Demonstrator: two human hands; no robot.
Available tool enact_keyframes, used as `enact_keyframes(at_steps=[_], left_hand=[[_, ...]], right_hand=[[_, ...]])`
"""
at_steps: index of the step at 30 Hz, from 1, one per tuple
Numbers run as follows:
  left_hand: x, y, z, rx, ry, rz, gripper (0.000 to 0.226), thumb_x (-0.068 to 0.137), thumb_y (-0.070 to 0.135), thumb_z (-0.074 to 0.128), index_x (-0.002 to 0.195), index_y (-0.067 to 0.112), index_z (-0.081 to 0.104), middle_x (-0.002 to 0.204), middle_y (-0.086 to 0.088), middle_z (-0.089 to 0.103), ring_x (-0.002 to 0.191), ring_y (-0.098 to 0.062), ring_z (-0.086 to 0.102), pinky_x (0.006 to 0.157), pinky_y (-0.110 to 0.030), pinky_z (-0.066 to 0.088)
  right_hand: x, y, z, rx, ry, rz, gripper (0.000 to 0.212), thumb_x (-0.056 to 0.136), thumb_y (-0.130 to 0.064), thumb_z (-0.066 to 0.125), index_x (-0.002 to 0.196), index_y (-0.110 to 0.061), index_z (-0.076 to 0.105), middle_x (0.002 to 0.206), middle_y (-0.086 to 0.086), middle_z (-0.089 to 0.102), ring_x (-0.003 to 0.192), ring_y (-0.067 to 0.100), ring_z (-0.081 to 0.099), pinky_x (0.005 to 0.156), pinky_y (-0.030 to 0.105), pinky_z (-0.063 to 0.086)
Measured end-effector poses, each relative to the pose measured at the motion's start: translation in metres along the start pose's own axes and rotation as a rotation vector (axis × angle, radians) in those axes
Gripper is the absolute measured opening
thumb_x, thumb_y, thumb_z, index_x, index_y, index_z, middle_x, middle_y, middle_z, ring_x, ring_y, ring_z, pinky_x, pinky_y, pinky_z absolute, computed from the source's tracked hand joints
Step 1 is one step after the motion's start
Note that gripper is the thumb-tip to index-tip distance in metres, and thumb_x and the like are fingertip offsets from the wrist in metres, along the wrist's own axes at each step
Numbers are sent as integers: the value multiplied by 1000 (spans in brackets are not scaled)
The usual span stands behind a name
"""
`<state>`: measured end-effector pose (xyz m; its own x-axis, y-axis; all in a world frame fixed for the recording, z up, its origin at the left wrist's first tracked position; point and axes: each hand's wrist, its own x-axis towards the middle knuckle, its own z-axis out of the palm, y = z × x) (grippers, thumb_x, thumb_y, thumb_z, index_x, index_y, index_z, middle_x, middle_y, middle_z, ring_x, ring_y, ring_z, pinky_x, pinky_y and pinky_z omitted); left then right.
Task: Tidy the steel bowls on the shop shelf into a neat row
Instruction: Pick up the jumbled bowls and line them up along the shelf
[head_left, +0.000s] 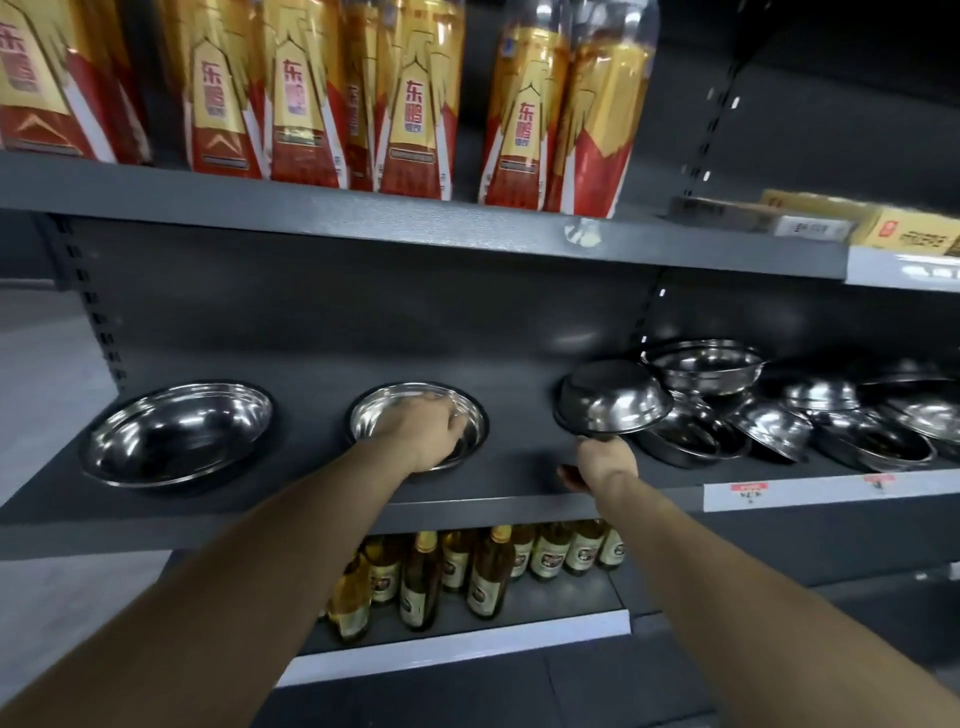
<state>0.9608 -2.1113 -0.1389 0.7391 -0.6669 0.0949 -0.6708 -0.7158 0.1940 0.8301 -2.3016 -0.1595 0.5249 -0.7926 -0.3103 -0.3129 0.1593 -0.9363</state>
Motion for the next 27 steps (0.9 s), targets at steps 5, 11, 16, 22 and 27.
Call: enact_keyframes(at_steps=[5, 11, 16, 22, 27], left_hand=[[7, 34, 12, -31, -36, 38, 42, 101, 47, 33, 111, 17, 60, 124, -7, 63, 111, -30, 59, 88, -39, 47], [28, 75, 23, -2, -68, 45, 51, 102, 47, 29, 134, 15, 53, 138, -8, 54, 125, -30, 51, 101, -43, 43], [54, 117, 36, 18, -101, 24, 56, 102, 50, 29, 145, 17, 44, 151, -8, 43, 136, -29, 44, 108, -42, 38], [87, 176, 49, 28, -102, 6, 53, 102, 50, 29, 140, 19, 48, 144, -7, 49, 131, -28, 47, 103, -43, 41], [113, 220, 57, 6, -65, -5, 48, 101, 48, 33, 134, 19, 52, 138, -7, 51, 127, -29, 48, 101, -43, 43]], right_hand=[[13, 3, -29, -18, 53, -41, 14, 99, -10, 47, 106, -6, 59, 105, 17, 64, 53, 24, 62, 56, 35, 58], [35, 2, -63, 5, 50, -31, 12, 101, -12, 50, 111, -7, 54, 108, 16, 62, 53, 23, 62, 45, 29, 56], [68, -7, -105, 22, 69, -27, 25, 100, -18, 54, 121, -3, 55, 111, 18, 63, 52, 21, 62, 35, 21, 48], [120, -24, -160, 41, 72, -75, 30, 100, -23, 53, 118, 0, 60, 104, 17, 71, 55, 20, 63, 42, 23, 52], [160, -31, -190, 76, 61, -78, 24, 101, -29, 53, 92, -8, 60, 90, 11, 68, 56, 18, 64, 49, 27, 52]])
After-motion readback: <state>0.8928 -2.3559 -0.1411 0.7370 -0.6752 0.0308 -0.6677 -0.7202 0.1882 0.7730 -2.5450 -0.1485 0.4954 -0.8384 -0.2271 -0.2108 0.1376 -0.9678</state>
